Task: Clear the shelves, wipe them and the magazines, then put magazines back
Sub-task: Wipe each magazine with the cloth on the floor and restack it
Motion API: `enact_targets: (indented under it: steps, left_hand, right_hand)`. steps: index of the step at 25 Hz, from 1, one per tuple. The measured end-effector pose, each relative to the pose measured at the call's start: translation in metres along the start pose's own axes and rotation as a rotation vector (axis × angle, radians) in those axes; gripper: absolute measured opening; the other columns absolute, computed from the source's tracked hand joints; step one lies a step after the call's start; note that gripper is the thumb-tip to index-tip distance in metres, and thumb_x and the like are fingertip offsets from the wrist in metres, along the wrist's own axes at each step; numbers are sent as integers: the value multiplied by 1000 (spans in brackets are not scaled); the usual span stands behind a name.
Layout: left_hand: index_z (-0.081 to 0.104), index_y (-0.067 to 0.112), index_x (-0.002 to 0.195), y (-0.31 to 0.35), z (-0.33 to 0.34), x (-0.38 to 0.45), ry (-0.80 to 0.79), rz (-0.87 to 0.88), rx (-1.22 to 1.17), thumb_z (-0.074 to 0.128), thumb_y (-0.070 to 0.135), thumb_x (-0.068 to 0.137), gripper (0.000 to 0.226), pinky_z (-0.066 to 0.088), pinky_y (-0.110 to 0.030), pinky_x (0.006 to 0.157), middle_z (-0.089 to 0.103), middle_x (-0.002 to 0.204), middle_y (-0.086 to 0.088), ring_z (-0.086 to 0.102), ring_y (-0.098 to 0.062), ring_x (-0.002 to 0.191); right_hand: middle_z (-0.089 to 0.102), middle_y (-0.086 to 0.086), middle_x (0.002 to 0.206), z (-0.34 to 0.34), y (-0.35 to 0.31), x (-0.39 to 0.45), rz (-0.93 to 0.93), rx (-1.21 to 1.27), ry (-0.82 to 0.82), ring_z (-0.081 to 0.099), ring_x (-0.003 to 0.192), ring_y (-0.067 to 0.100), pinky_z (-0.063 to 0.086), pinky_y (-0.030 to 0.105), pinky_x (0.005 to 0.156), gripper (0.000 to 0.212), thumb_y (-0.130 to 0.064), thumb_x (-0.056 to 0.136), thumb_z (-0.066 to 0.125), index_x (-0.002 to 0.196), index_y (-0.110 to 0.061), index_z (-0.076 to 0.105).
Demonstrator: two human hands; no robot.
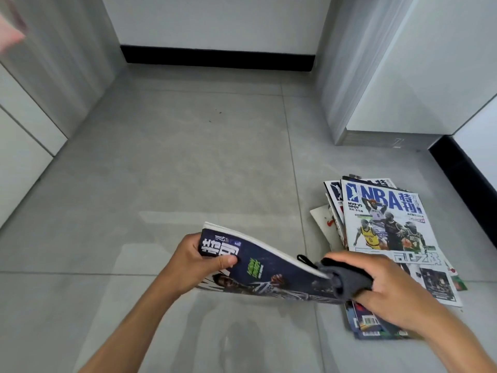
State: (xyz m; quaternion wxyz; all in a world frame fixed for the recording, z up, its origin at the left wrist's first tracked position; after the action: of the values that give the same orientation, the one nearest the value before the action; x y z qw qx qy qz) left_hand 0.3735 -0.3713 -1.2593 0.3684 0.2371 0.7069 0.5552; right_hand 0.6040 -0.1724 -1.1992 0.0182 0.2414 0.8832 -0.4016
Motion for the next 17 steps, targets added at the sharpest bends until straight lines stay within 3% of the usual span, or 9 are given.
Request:
enact_targets:
  steps: [2, 6, 10, 13, 17]
  left_hand:
    - [73, 4, 90, 8, 3, -6, 93, 57, -46, 78, -4, 77, 16, 54, -20, 65, 77, 82, -4, 72, -12, 74]
    - [76, 10, 85, 31, 19, -6, 37, 193, -34, 77, 1, 76, 13, 56, -23, 67, 77, 83, -4, 73, -15, 75]
    - [74, 24, 66, 47, 28, -8, -16, 311, 35, 79, 2, 74, 25, 50, -17, 59, 71, 66, 7, 66, -4, 61]
    - [73, 7, 71, 40, 7, -8, 105, 295, -15, 79, -3, 73, 11, 51, -17, 60, 72, 68, 4, 66, -5, 63]
    - [75, 6, 84, 13, -20, -5, 226, 159, -107, 73, -2, 77, 11, 58, -24, 65, 77, 79, -6, 74, -18, 71]
  right_hand:
    - [50, -48, 118, 0, -19, 7, -76, -237, 40, 57, 106, -6, 40, 7, 83, 79, -5, 81, 71, 131, -61, 46]
    - [62, -12, 126, 23, -90, 37, -295, -470, 149, 63, 106, 21, 49, 40, 93, 72, -15, 75, 62, 139, -39, 40]
    - [64, -4, 117, 48, -152, 61, -475, -523, 286, 61, 94, 28, 48, 45, 79, 70, -17, 66, 59, 135, -26, 48]
    - [63, -3, 124, 47, -125, 62, -434, -558, 251, 63, 100, 25, 50, 45, 87, 76, -8, 70, 66, 138, -28, 41]
    - [61, -17, 127, 14, -32, 39, -259, -484, 297, 62, 109, 9, 47, 34, 100, 86, -6, 71, 81, 138, -39, 40]
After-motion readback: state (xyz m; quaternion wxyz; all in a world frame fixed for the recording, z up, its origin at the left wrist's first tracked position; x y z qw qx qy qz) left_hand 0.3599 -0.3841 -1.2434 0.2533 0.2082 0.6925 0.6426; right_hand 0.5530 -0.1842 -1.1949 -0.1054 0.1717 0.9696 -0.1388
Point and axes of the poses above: each hand's wrist, its own x-axis towards the middle knuckle, its own z-axis out of the palm, y = z × x, the point moved 7 cm from there along x, towards the middle knuckle
